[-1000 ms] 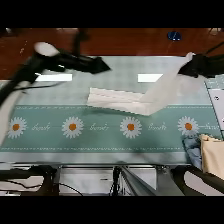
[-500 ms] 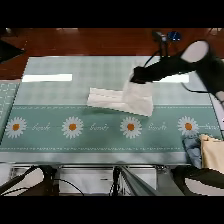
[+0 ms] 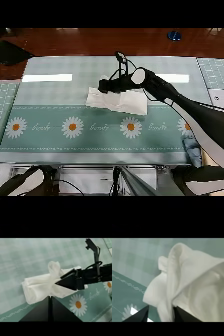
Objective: Fold the shirts.
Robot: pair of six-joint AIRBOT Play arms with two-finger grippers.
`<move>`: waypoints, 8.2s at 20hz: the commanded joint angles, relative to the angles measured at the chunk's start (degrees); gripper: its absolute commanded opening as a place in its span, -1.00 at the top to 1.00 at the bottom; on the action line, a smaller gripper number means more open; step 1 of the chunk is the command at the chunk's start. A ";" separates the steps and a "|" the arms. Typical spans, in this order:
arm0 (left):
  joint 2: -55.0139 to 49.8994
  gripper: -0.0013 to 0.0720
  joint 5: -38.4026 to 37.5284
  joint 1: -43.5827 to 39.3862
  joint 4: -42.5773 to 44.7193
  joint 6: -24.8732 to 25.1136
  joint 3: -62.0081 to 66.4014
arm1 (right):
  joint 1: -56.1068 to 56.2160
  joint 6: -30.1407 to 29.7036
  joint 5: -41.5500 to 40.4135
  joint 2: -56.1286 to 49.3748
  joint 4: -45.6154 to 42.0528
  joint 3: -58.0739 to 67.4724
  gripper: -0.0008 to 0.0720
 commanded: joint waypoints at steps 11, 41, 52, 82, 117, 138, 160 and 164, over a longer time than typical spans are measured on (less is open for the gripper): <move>-0.48 0.91 6.03 -5.49 0.11 1.44 -19.74 | -26.84 -5.25 21.35 28.55 -12.61 0.00 -0.35; -0.39 0.24 4.55 -5.44 -5.38 1.44 -20.65 | -31.74 -24.94 25.57 5.44 40.50 -19.52 0.91; -0.39 0.25 4.55 -5.44 -5.38 1.66 -20.65 | -65.00 7.26 41.70 33.59 21.22 -0.28 0.91; -0.46 0.25 14.69 -0.02 -8.13 4.63 -20.65 | -102.60 -3.78 66.40 50.58 -73.96 -32.81 0.91; -2.75 -0.21 33.66 -24.37 29.94 -4.83 -17.57 | -26.58 -18.49 34.34 18.56 -37.05 -1.18 -0.06; -9.62 -0.22 23.41 -30.38 36.50 -19.63 -17.57 | -20.28 -4.59 37.29 17.07 -35.63 -1.18 -0.05; -9.62 -0.22 23.39 -30.38 36.50 -19.63 -17.57 | -20.28 -4.59 37.29 17.07 -35.65 -1.18 -0.05; -9.62 -0.22 23.39 -30.38 36.50 -19.63 -17.57 | -20.28 -4.59 37.29 17.07 -35.65 -1.18 -0.05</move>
